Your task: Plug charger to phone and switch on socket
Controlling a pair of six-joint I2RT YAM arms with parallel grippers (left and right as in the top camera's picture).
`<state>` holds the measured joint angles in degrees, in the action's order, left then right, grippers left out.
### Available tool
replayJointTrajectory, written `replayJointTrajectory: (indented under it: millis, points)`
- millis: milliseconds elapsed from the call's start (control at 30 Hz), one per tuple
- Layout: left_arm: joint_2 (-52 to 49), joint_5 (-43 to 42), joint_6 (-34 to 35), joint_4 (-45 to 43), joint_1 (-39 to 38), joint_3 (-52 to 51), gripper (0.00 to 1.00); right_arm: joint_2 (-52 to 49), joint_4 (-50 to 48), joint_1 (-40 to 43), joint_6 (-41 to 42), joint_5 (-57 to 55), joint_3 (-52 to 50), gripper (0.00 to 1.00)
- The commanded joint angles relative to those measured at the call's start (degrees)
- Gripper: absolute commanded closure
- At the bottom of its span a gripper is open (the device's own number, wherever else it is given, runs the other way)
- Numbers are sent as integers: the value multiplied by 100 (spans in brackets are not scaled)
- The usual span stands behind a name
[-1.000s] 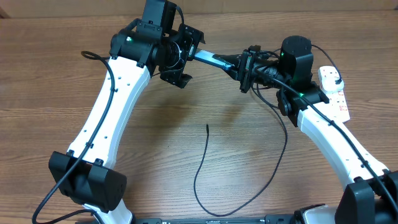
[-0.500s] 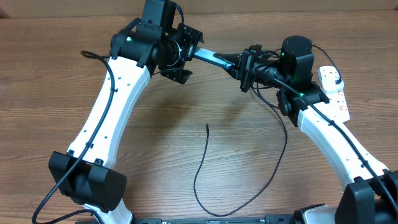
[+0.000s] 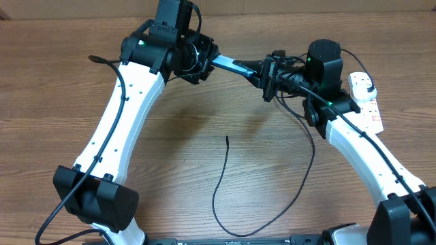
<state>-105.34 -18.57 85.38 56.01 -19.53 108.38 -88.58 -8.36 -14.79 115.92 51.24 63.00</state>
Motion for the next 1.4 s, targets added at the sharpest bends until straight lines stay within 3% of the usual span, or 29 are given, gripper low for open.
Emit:
replayJointTrajectory:
  millis: [0, 433, 533, 733, 1233, 1367]
  points:
    - [44, 74, -4, 26, -26, 42, 72, 85, -138, -59, 511, 199, 114, 96]
    - [44, 74, -11, 31, -44, 42, 87, 85, -138, -59, 511, 195, 114, 96]
    - [44, 74, -11, 31, -42, 42, 96, 85, -138, -59, 511, 195, 114, 96]
    - [44, 72, -118, 31, -44, 42, 96, 85, -138, -59, 509, 177, 114, 95]
    - [44, 57, -164, 33, -42, 42, 96, 85, -138, -59, 511, 177, 114, 78]
    - [44, 57, -197, 33, -42, 42, 96, 85, -138, -59, 509, 177, 114, 65]
